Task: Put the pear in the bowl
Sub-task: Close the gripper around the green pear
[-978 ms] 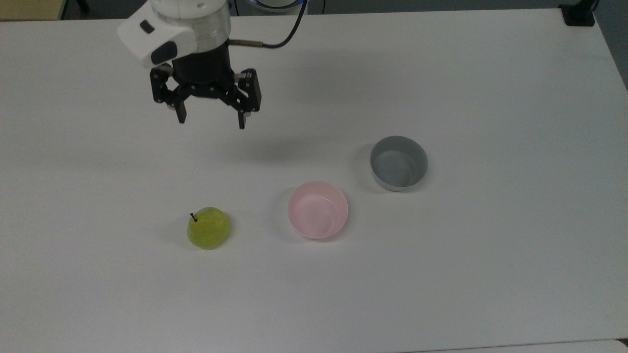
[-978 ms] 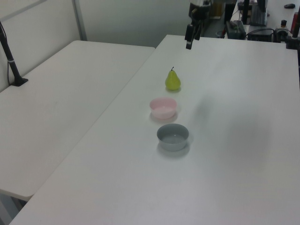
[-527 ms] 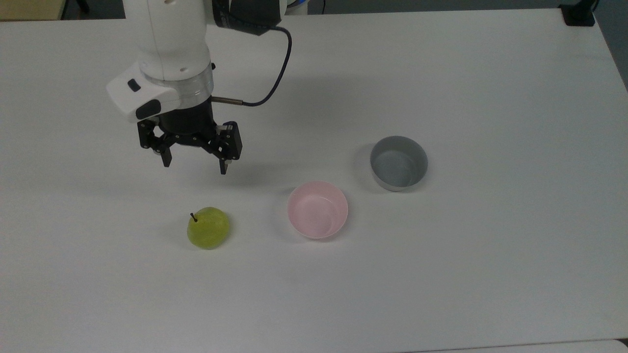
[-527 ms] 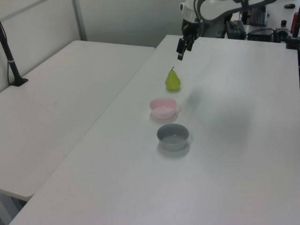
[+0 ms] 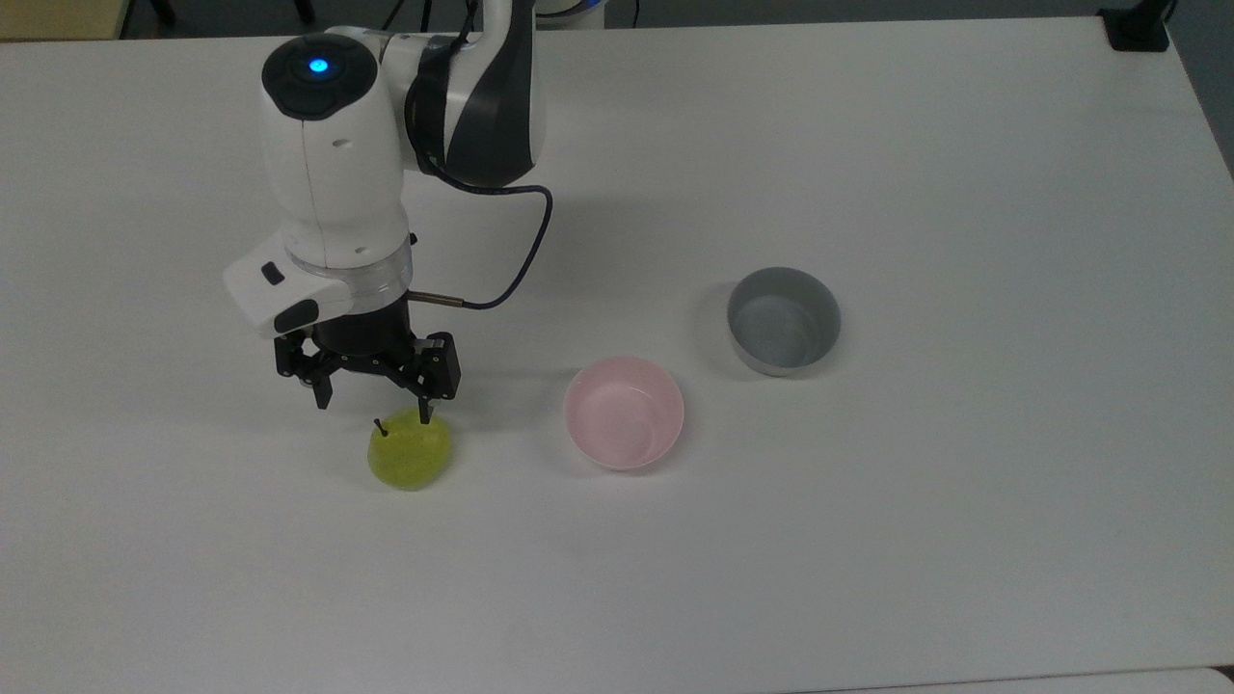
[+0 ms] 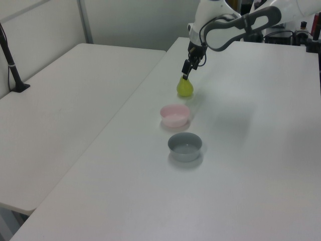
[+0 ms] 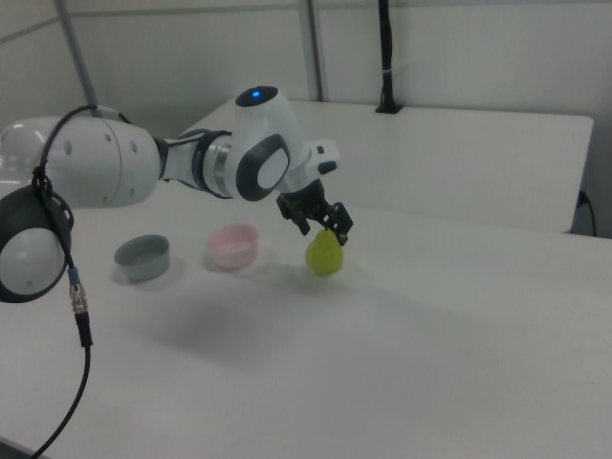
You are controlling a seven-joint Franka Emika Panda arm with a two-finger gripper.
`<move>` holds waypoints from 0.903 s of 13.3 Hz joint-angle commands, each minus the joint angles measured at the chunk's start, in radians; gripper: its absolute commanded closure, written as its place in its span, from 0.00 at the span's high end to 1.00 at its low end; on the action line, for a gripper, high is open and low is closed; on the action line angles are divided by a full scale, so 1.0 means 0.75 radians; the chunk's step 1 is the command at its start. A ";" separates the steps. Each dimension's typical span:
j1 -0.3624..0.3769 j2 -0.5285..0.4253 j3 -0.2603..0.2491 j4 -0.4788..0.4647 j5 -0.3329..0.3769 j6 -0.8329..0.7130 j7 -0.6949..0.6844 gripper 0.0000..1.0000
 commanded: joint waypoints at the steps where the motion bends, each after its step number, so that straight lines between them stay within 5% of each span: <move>1: 0.028 0.053 -0.010 -0.008 0.008 0.102 0.023 1.00; 4: 0.038 0.120 -0.002 -0.004 -0.007 0.176 0.060 0.95; 9: 0.056 0.133 -0.002 -0.002 -0.013 0.209 0.072 0.26; 12: 0.046 0.080 -0.002 -0.002 -0.005 0.197 0.074 0.23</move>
